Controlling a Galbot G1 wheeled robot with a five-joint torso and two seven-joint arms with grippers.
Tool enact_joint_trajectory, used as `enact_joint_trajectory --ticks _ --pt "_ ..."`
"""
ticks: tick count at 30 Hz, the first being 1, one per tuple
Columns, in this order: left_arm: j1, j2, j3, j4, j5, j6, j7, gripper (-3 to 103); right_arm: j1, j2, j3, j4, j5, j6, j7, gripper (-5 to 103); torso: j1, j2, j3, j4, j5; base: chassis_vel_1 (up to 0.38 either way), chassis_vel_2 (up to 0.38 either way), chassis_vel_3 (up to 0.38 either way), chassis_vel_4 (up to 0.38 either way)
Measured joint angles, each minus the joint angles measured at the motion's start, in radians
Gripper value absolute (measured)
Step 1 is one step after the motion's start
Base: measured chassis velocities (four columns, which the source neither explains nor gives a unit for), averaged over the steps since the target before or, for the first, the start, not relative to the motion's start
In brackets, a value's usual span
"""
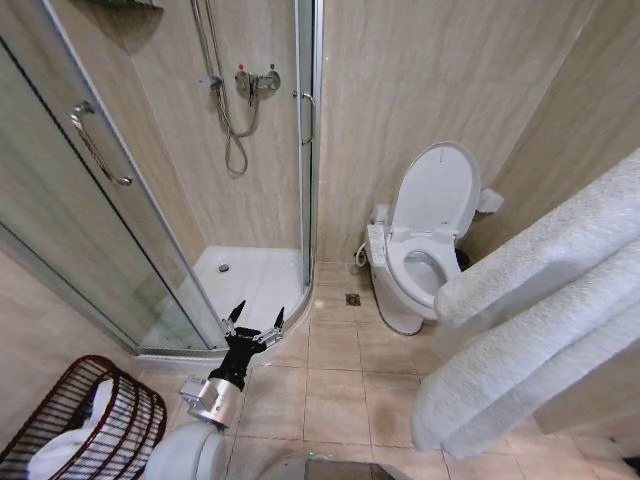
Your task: Discard the used towel into the hamper.
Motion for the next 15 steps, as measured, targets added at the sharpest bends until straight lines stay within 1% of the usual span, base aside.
enact_joint_trajectory --ticks 7,15 --pt "0.0 0.0 0.0 0.0 0.0 0.0 0.0 100 0.009 0.002 -0.007 0.002 -0.003 -0.009 0.001 5 0.015 0.034 0.019 0.0001 0.0 0.0 0.0 0.0 0.0" --pt "0.0 0.0 0.0 0.0 0.0 0.0 0.0 100 0.002 0.003 0.0 0.002 -0.002 -0.009 -0.004 5 0.027 0.062 0.035 0.0 0.0 0.0 0.0 0.0 0.0"
